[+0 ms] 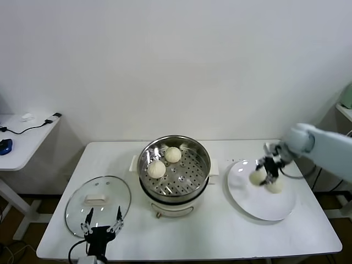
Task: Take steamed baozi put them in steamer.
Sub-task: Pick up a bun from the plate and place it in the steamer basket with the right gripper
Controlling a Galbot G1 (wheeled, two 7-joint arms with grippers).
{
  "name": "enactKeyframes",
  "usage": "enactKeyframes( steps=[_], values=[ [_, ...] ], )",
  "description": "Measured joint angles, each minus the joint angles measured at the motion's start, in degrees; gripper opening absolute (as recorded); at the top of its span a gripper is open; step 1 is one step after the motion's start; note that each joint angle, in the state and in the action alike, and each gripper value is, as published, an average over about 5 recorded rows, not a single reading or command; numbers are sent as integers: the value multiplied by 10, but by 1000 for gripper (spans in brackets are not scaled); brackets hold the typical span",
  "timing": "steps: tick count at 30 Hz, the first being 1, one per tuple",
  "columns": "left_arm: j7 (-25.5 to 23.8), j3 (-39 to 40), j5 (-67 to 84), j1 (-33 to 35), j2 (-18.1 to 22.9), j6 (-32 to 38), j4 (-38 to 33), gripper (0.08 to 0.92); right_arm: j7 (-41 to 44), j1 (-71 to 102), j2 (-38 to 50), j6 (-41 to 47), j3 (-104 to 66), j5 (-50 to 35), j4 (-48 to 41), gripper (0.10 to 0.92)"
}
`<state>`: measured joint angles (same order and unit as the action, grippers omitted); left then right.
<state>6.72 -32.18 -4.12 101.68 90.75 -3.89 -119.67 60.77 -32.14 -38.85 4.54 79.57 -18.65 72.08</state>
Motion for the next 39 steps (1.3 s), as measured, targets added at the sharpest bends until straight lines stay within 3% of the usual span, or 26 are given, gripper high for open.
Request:
enactKeyframes(
  steps=[10,19,39],
  values=[
    [1,4,-6,9,0,4,-10,823,23,-131,-119,-113,10,4,76,636],
    [3,-4,-6,17,-2,10,-14,823,-7,-141,-214,-219,32,75,138,636],
    [3,-10,-2,15,-1,10,-14,823,-54,-51,-329,-320,58,209,120,658]
  ],
)
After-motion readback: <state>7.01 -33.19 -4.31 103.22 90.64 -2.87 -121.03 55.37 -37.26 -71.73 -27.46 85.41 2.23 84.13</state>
